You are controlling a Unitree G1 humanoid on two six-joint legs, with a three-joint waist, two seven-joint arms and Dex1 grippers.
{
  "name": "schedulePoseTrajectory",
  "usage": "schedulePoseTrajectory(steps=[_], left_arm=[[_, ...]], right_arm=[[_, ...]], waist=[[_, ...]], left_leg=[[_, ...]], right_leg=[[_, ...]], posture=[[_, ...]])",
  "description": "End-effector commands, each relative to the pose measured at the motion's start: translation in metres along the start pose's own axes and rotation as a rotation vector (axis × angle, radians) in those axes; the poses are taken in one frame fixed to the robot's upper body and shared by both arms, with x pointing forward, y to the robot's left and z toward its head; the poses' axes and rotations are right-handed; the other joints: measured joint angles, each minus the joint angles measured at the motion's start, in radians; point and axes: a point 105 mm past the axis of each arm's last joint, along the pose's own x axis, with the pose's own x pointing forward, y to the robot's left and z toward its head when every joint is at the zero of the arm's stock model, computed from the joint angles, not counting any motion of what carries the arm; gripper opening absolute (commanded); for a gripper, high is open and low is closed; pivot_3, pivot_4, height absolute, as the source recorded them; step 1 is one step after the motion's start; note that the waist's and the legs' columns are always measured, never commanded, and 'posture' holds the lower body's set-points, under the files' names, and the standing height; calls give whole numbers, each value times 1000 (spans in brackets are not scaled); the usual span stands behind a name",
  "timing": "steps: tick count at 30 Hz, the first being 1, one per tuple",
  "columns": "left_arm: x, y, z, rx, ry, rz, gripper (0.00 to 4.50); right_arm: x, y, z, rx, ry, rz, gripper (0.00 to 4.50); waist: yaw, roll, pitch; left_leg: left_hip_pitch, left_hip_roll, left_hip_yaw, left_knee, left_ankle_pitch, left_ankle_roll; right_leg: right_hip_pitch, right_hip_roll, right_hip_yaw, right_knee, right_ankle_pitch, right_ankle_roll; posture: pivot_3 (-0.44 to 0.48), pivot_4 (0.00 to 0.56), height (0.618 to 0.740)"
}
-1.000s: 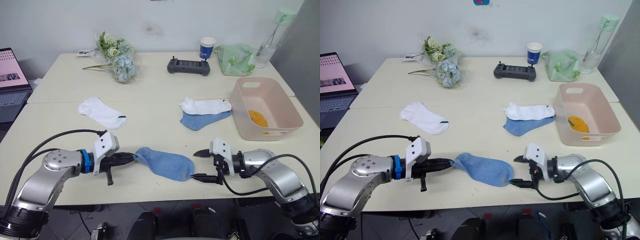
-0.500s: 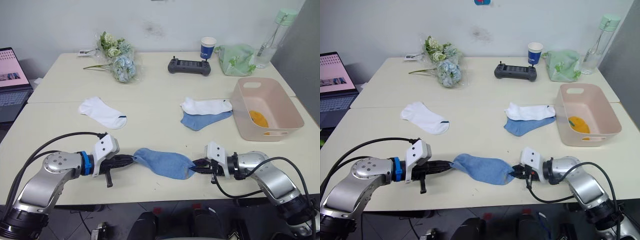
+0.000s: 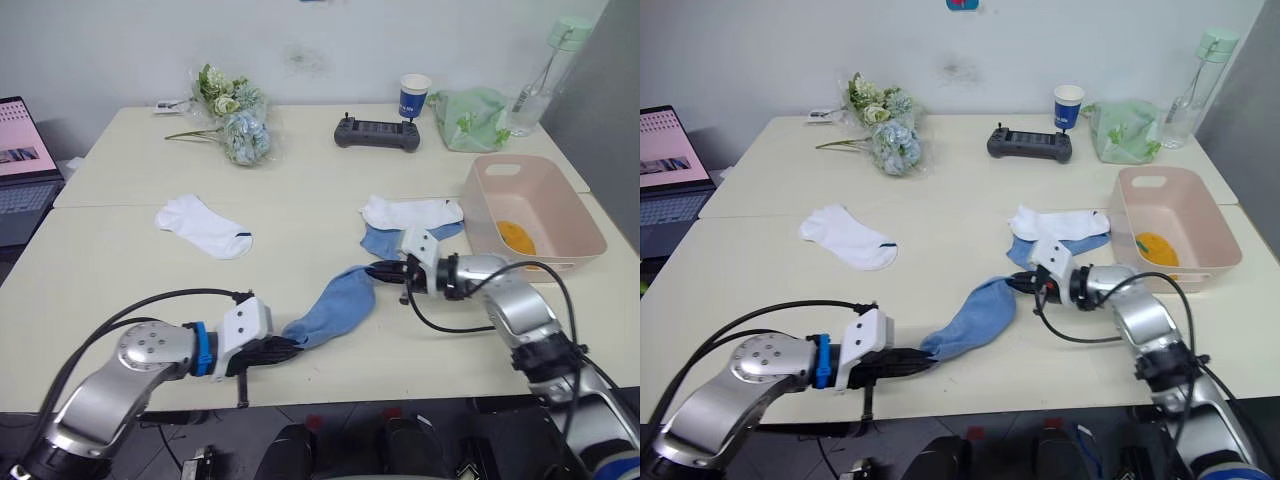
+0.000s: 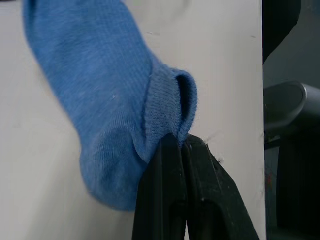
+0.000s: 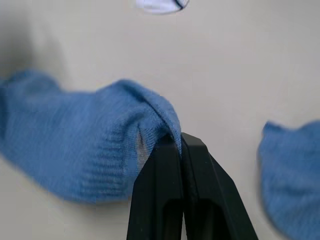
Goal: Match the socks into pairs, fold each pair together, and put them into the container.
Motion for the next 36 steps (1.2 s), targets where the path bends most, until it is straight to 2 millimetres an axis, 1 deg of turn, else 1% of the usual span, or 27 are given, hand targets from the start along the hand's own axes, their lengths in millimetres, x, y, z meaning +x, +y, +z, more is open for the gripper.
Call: schedulePoseTrajectory(steps=[1,4,7,8,10,11,12,14,17,18,19,21,23,25,27,28,29,32,34,36], left_arm=[[12,-2,12,-1,-26,-19,0],[19,-8,21,-76,-56,-77,0],[22,-6,19,-66,-26,-83,0],[23,-4,17,-62,-18,-83,442],[24,-2,16,-68,-19,-80,928],[24,-1,16,-68,-21,-69,1296],[23,0,17,-67,-22,-64,1570],[17,1,19,-71,-24,-55,2195],[6,2,18,-74,-8,-42,3177],[-1,1,17,-72,6,-44,3506],[-9,1,18,-71,15,-45,3762],[-24,3,24,-73,19,-44,4415],[-38,10,33,-102,-5,-32,4464],[-48,18,40,-114,-24,-16,4464],[-53,47,40,-110,-46,101,4464],[-54,62,38,-86,-42,158,4464],[-51,76,36,-72,-43,204,4464],[-37,105,27,-42,-26,278,4464],[-27,117,20,-8,-10,295,4464],[-14,127,21,-3,-34,302,4464]], right_arm=[[23,4,14,-48,-45,38,17],[36,5,22,-68,-69,53,17],[43,7,23,-69,-72,80,17],[45,8,21,-72,-68,85,0],[45,7,20,-77,-66,84,0],[45,6,21,-69,-76,80,235],[43,4,23,-65,-88,67,497],[35,-1,25,-49,-107,43,1034],[20,-5,25,-44,-120,30,2162],[10,-5,24,-42,-123,30,2554],[0,-4,24,-41,-124,30,2826],[-18,2,24,-18,-122,44,3568],[-32,12,24,-6,-103,75,3590],[-41,19,23,1,-82,91,3590],[-50,31,20,45,-63,132,3590],[-53,40,16,67,-44,166,3590],[-56,50,10,89,-20,202,3590],[-57,70,-4,134,33,271,3590],[-54,78,-11,181,51,291,3590],[-50,85,-21,202,83,313,3590]], waist=[[0,0,0],[-2,0,0],[-2,0,0],[-2,0,0],[-4,0,0],[-5,0,0],[-8,0,0],[-10,0,0],[-9,0,0],[-9,0,0],[-9,0,0],[-7,0,0],[-5,1,0],[-2,1,0],[-1,1,0],[1,2,0],[7,2,0],[8,1,0],[8,1,0],[7,1,0]], left_leg=[[0,0,0,0,0,0],[0,0,0,0,0,0],[0,0,-1,1,0,0],[0,0,-1,1,0,0],[0,0,0,1,0,0],[0,0,0,1,0,0],[0,0,0,0,0,0],[0,0,-1,1,0,0],[0,0,-1,1,0,0],[0,0,-1,0,0,0],[0,0,-1,0,0,0],[-1,0,-2,0,0,0],[-2,0,-2,0,0,0],[-2,0,-2,0,0,0],[0,0,-2,0,0,0],[0,0,-2,0,-1,1],[0,0,-2,0,-2,3],[0,-1,-2,1,-1,3],[-1,-2,-1,2,0,0],[-2,-2,-1,3,0,0]], right_leg=[[0,0,0,0,0,0],[-1,0,0,1,0,0],[-1,0,0,1,0,0],[-1,0,0,1,0,0],[-1,0,0,1,0,0],[-1,0,0,1,0,0],[-1,0,0,1,0,0],[-2,0,0,1,0,0],[-2,0,0,1,0,0],[-2,0,0,1,0,0],[-2,0,0,1,0,0],[-2,-2,1,0,0,0],[-2,-4,1,0,0,0],[-2,-4,0,1,0,0],[-1,-4,0,1,0,0],[0,-4,-1,1,0,0],[0,-2,-1,1,0,0],[1,0,-1,0,0,0],[1,-1,-1,-1,0,0],[0,-1,-1,-1,0,0]], posture=[[0,150,740],[0,150,740],[0,150,740],[0,150,740],[0,150,740],[0,150,740],[0,150,740],[0,150,740],[0,150,740],[0,150,740],[0,150,740],[0,150,740],[0,150,740],[0,150,740],[0,150,740],[0,150,740],[0,150,740],[0,150,740],[0,150,740],[0,150,740]])
